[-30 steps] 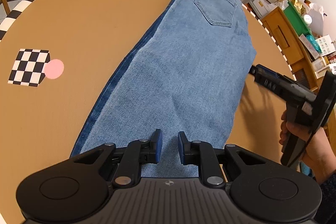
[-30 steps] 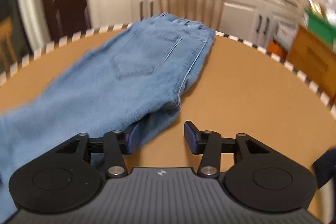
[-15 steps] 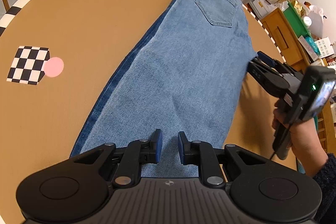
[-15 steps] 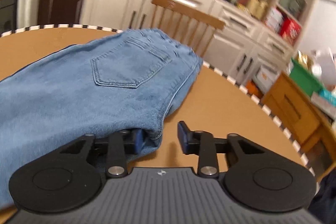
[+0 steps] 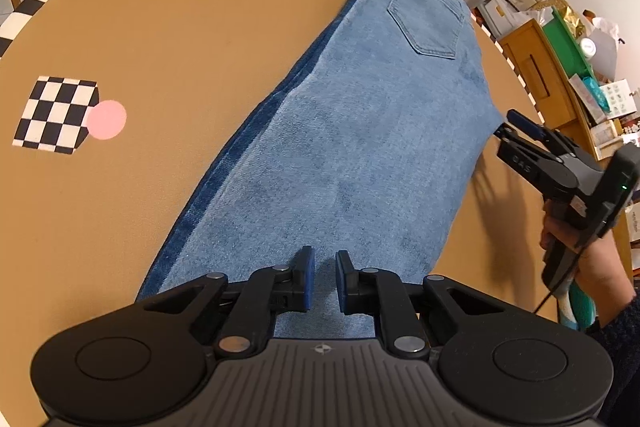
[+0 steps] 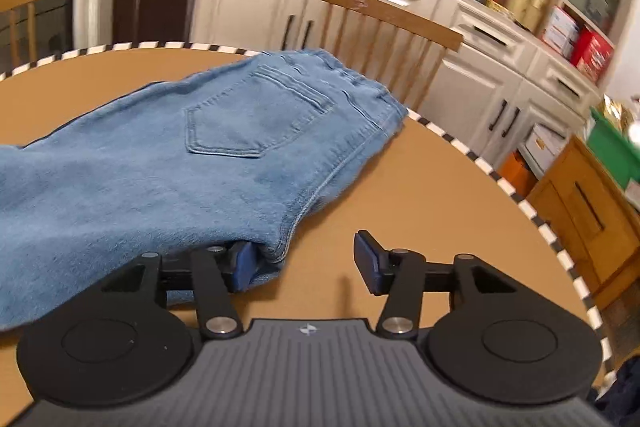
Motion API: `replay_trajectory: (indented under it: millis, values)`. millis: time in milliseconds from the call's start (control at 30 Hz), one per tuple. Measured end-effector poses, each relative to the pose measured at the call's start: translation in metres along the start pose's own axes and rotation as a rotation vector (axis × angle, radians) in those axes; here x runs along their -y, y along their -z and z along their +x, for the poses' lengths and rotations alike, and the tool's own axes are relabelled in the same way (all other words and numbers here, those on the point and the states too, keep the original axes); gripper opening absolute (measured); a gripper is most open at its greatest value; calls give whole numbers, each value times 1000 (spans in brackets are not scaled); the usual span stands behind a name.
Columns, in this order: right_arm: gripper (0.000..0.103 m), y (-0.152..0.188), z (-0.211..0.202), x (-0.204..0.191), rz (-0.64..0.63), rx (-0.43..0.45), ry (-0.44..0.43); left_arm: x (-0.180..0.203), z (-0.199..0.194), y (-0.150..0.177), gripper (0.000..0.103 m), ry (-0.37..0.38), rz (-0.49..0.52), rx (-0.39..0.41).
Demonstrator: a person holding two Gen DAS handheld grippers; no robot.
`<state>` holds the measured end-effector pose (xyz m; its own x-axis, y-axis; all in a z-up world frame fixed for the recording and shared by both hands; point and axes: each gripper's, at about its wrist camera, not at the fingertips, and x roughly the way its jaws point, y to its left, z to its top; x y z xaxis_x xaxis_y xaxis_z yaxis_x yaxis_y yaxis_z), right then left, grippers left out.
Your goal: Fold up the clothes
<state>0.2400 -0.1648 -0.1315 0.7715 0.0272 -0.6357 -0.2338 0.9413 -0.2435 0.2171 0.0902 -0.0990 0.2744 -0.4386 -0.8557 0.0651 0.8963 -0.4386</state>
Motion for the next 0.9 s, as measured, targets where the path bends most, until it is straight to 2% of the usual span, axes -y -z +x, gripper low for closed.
replay_trajectory:
  millis: [67, 100, 133, 167, 200, 233, 267, 367, 467, 833, 900]
  values:
    - [52, -2, -11, -4, -54, -15, -6, 0, 0, -1, 16, 4, 6, -2]
    - [52, -1, -16, -5, -61, -25, -4, 0, 0, -1, 21, 5, 11, -3]
    - [47, -1, -21, -6, -67, -36, -1, 1, -1, 0, 23, 7, 17, -4]
    - [38, -1, -26, -6, -73, -47, 2, 2, -1, 0, 31, 8, 22, -6]
    - [18, -1, -31, -7, -79, -58, 4, 3, -1, 1, 40, 10, 27, -7]
    - [8, -5, -37, -7, -53, -33, -1, 4, -1, 1, 45, 11, 32, -9]
    - [6, -10, -43, -8, -26, -7, -7, 5, -1, 2, 49, 13, 38, -10]
    - [5, -29, -37, -26, -14, 28, -57, 7, -2, 3, 51, 17, 54, -14]
    - [6, -29, -10, -49, -48, -38, -76, 10, -3, 4, 53, 22, 69, -19]
    - [7, -17, 8, -60, -27, -104, -54, 14, -5, 9, 53, 27, 94, -32]
    - [10, -20, 5, -63, -32, -120, -38, 15, -7, 13, 58, 23, 100, -37]
